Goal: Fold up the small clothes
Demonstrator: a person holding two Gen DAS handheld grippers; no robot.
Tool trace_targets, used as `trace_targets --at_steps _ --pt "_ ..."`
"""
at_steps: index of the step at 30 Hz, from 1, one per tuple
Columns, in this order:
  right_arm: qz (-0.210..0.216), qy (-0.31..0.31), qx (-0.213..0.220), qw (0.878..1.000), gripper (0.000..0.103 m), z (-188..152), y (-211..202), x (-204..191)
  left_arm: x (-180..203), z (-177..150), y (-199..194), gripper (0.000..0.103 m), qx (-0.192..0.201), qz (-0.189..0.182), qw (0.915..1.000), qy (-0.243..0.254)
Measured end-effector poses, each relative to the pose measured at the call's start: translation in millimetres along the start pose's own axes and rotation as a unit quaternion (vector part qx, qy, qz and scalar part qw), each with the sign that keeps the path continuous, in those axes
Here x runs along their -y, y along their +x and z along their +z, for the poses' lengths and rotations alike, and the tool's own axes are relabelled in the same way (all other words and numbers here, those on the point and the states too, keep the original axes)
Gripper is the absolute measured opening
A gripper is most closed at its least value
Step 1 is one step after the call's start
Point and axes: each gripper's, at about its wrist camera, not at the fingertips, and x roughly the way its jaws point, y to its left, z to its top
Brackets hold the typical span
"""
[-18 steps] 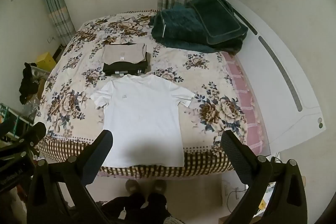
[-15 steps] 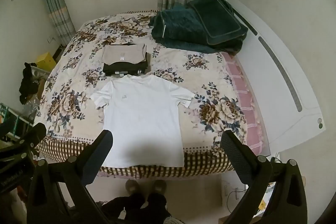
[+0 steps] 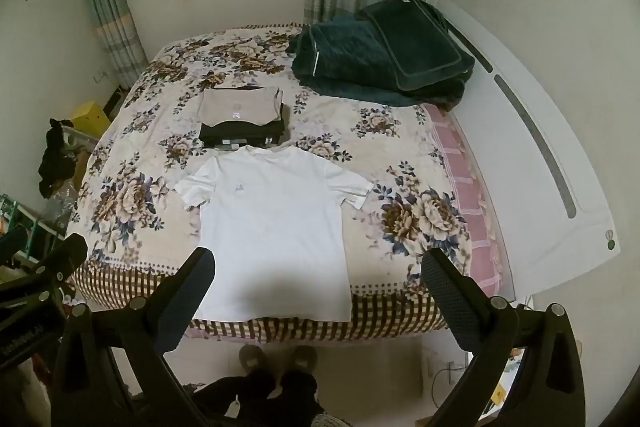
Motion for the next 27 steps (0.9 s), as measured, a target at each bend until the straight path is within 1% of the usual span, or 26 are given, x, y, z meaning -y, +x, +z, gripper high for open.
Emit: trace_targets --at_steps 6,8,20,22,27 --pt "0.001 0.0 0.0 1.0 0.103 -1 0 1 5 10 -3 0.103 0.005 -0.001 1.0 -0.002" --pt "0.0 0.0 0.001 1.0 0.103 2 -5 -2 -1 6 -6 0.103 0.008 -0.001 0.9999 -0.006" --pt "0.001 0.0 0.004 1.0 0.103 1 -5 -1 1 10 -6 0.103 0.011 -0.003 0.9999 -0.005" --pt "0.0 -0.001 0.005 1.0 0.103 14 -12 -9 2 9 -6 0.103 0.012 -0.002 0.9999 -0.007" --pt "0.001 0.0 0.006 1.0 0.103 10 -12 -5 3 12 -6 0.103 0.013 -0.003 0.9999 -0.006"
